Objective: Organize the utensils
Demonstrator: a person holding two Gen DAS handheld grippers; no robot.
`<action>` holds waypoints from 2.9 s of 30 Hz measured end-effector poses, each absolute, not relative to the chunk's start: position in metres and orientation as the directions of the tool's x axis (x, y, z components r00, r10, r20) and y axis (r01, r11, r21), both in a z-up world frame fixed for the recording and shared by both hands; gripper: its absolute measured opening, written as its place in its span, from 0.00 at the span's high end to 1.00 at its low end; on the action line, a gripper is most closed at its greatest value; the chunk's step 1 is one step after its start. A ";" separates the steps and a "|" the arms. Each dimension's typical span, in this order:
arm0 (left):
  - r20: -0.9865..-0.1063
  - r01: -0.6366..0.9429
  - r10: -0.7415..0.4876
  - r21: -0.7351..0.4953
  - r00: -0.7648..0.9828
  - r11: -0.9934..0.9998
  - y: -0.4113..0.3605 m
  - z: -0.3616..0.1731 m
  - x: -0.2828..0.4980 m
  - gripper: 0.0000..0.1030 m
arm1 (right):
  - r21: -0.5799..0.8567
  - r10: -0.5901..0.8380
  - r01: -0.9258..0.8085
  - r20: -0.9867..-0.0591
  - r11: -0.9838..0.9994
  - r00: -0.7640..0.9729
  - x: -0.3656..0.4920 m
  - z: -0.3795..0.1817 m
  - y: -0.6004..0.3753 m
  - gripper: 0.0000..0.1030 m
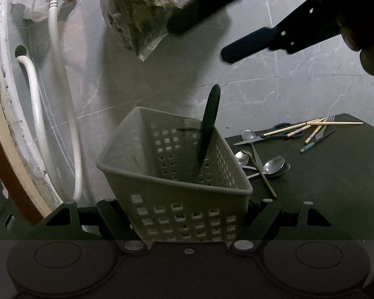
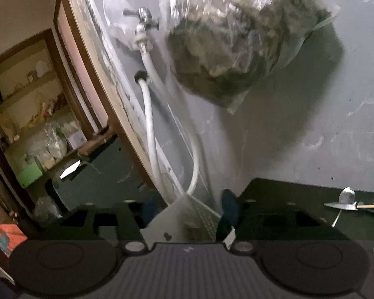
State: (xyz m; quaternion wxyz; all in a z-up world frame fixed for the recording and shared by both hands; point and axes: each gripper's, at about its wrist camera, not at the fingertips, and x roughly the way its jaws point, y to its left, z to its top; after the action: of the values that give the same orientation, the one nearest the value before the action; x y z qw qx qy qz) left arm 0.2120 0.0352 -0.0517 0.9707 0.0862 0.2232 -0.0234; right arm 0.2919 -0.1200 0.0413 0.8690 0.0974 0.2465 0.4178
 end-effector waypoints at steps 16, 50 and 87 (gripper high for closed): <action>-0.453 0.083 -0.002 0.158 0.891 0.984 0.034 -0.050 0.213 0.22 | 0.444 0.572 -0.381 -0.462 0.811 0.678 0.304 0.002 -0.191 0.00; -0.458 0.081 -0.001 0.155 0.889 0.984 0.037 -0.049 0.215 0.22 | 0.284 0.346 -0.207 -0.650 0.936 0.676 0.381 -0.110 -0.183 0.45; -0.453 0.093 -0.015 0.152 0.891 0.984 0.039 -0.050 0.216 0.23 | 0.462 0.414 -0.130 -0.591 0.877 0.693 0.378 -0.102 -0.211 0.80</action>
State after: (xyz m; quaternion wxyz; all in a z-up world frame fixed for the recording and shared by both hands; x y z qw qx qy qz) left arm 0.2157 0.0389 -0.0498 0.9688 0.0850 0.2313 -0.0279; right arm 0.3778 -0.2105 -0.1019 0.8988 0.1960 0.3616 0.1514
